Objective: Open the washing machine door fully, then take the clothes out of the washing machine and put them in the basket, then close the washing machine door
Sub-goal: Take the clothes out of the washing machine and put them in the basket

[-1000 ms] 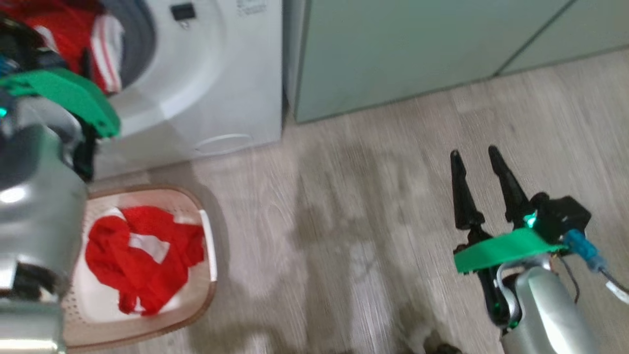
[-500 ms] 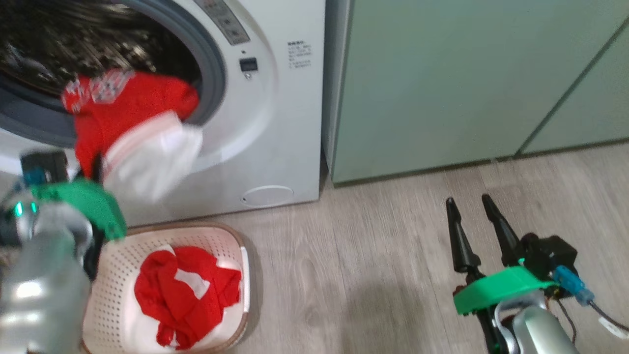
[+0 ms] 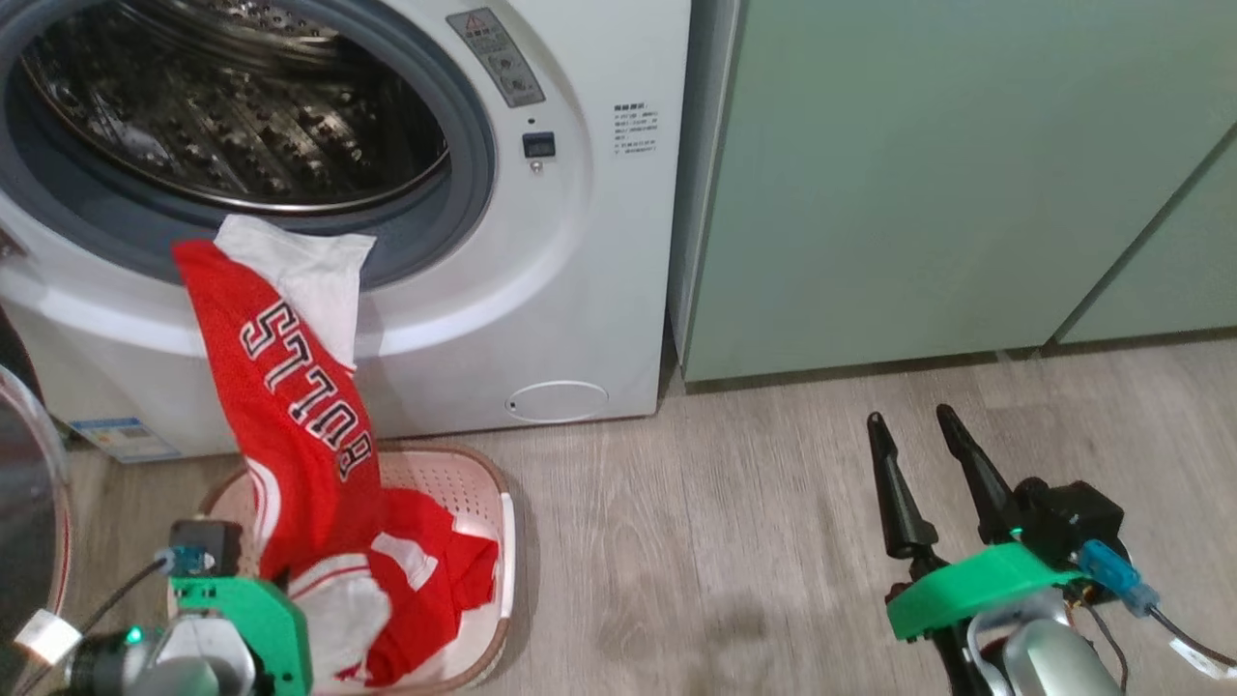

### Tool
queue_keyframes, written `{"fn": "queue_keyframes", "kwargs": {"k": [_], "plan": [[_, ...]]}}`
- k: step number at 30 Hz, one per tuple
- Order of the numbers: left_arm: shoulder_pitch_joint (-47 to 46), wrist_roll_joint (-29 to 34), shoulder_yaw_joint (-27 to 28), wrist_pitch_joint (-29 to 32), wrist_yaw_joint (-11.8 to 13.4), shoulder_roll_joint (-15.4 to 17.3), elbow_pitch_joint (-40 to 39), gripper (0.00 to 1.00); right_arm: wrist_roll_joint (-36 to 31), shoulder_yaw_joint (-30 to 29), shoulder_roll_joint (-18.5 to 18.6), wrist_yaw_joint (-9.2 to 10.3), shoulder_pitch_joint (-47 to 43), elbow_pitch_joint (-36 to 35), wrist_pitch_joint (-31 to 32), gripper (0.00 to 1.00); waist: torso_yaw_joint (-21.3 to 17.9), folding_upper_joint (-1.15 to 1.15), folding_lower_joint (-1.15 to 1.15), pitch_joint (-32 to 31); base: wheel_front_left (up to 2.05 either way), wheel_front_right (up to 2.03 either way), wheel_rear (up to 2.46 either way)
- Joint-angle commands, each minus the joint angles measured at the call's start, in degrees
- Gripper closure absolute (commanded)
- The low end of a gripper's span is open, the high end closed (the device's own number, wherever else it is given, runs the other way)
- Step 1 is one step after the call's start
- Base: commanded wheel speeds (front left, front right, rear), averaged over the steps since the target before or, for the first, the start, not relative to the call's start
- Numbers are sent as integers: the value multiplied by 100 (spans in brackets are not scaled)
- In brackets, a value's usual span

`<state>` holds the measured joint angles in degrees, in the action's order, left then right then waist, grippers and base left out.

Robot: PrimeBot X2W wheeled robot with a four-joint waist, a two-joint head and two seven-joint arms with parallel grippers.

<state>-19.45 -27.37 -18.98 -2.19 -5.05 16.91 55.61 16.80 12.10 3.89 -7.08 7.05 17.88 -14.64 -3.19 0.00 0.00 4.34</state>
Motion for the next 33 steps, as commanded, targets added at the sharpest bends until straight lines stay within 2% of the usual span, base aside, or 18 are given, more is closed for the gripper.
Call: {"fn": "queue_keyframes", "kwargs": {"k": [1, 11, 16, 21, 27, 33], "plan": [[-195, -99, 207, 17, -28, 120, -110, 100, 33, 153, 67, -41, 227, -198, -36, 0, -27, 0, 0, 122, 0, 0, 0], [-646, -279, 72, 309, -171, -103, 860, 100, -39, 167, 150, -41, 566, -263, -36, 0, -284, 0, 0, 809, 0, 0, 0], [-1068, -154, -160, 442, -207, -122, 1397, 100, -94, 133, 178, -41, 752, -321, -36, 0, -387, 0, 0, 1198, 0, 0, 0], [-1225, -81, -336, 875, -219, -81, 1702, 100, -153, 125, 167, -41, 909, -380, -36, 0, -559, 0, 0, 1470, 0, 0, 0], [-1446, -177, -286, 1104, -144, 6, 1790, 100, -205, 25, 172, -41, 1032, -477, -36, 0, -655, 0, 0, 1860, 0, 0, 0], [-1799, -258, -186, 752, 92, 49, 1810, 100, -285, -71, 152, -41, 1159, -596, -36, 0, -672, 0, 0, 2262, 0, 0, 0]]}}
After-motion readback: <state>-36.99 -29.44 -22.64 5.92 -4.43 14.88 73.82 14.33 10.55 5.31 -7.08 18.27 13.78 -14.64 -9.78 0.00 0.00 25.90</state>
